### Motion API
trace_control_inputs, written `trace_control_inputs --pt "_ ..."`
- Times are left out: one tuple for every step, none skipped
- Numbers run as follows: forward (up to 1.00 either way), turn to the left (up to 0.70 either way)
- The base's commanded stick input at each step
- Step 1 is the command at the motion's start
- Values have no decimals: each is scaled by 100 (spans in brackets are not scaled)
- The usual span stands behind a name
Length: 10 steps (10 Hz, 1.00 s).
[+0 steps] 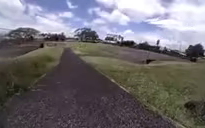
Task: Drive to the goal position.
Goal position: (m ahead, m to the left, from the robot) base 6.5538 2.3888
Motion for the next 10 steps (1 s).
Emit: trace_control_inputs --pt "70 2" --pt "70 21" --pt "70 33" --pt "70 35" --pt "70 31" --pt "70 6" --pt "70 2" --pt "70 2" --pt "70 2" --pt "70 2"
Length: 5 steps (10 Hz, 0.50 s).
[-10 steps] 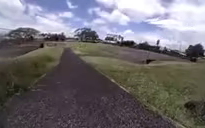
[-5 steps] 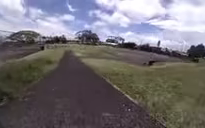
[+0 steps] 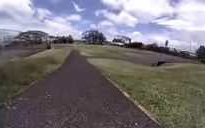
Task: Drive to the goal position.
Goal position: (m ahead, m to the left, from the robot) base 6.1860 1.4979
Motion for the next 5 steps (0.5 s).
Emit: trace_control_inputs --pt "70 2" --pt "70 31" --pt "70 34" --pt "70 35" --pt "70 35"
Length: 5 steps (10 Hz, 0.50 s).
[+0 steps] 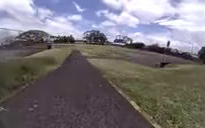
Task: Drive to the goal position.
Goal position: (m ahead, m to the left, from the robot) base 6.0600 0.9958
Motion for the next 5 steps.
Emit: trace_control_inputs --pt "70 35" --pt "70 35" --pt "70 35" --pt "70 11" --pt "70 0"
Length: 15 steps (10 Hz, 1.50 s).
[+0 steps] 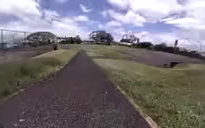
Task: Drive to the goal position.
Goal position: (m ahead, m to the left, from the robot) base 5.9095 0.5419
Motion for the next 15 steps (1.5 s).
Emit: trace_control_inputs --pt "70 0" --pt "70 0" --pt "70 0" --pt "70 0" --pt "70 0" --pt "70 0" --pt "70 0" --pt "70 0" --pt "70 0" --pt "70 0" --pt "70 0" --pt "70 0" --pt "70 0" --pt "70 0" --pt "70 0"
